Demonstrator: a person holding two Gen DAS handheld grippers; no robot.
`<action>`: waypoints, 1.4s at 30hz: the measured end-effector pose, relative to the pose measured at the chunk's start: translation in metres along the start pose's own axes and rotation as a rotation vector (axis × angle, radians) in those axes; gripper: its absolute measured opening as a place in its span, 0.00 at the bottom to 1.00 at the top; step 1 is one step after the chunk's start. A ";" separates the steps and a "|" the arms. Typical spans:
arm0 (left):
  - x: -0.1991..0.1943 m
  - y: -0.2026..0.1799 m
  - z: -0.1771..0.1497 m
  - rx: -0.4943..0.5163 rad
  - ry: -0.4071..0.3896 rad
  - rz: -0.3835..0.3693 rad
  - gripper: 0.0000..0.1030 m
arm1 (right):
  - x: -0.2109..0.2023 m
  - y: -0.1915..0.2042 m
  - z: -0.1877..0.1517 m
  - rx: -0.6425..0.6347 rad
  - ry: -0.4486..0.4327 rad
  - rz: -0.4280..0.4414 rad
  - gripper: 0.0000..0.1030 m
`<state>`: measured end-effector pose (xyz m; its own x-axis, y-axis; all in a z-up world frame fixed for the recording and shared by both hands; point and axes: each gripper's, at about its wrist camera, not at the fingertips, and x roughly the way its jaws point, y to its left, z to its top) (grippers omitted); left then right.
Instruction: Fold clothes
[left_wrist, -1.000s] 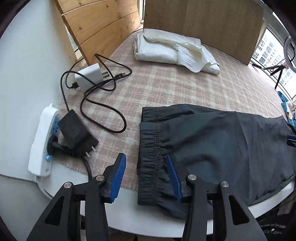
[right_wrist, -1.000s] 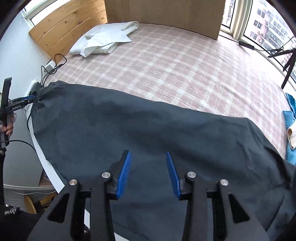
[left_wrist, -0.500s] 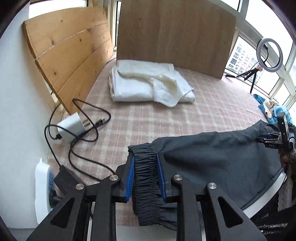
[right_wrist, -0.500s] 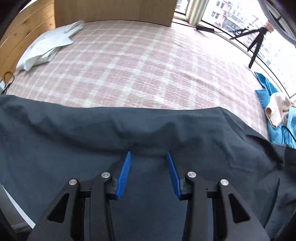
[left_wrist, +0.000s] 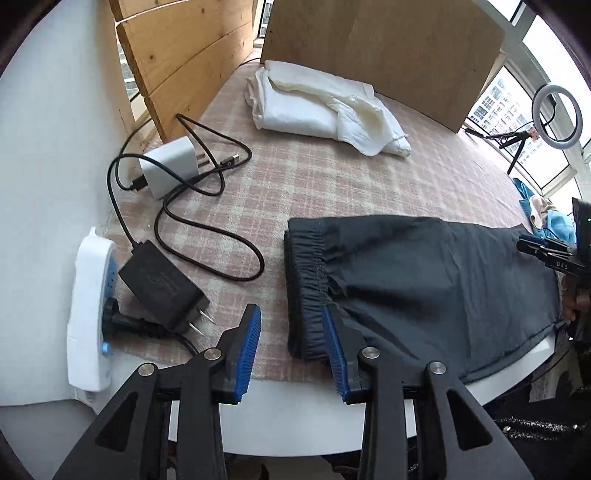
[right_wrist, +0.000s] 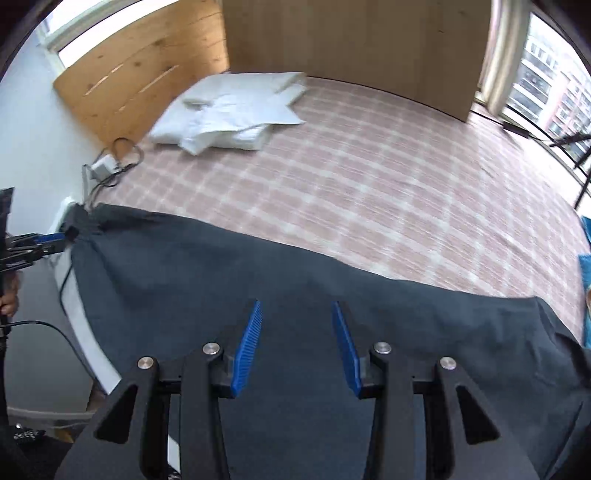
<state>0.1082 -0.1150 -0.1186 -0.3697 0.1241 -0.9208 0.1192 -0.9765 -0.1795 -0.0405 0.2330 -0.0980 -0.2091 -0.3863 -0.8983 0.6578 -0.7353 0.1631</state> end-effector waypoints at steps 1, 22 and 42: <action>0.002 -0.001 -0.004 -0.004 0.008 -0.008 0.32 | 0.007 0.023 0.004 -0.027 0.005 0.051 0.38; -0.033 0.047 -0.092 -0.193 -0.081 -0.038 0.32 | 0.133 0.295 0.001 -0.676 0.174 0.091 0.48; 0.037 0.027 -0.011 -0.354 0.056 -0.311 0.49 | 0.126 0.186 0.021 -0.220 0.100 0.422 0.08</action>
<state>0.1077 -0.1351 -0.1612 -0.3884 0.4202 -0.8201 0.3211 -0.7725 -0.5478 0.0404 0.0358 -0.1721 0.1723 -0.5623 -0.8088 0.8099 -0.3865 0.4412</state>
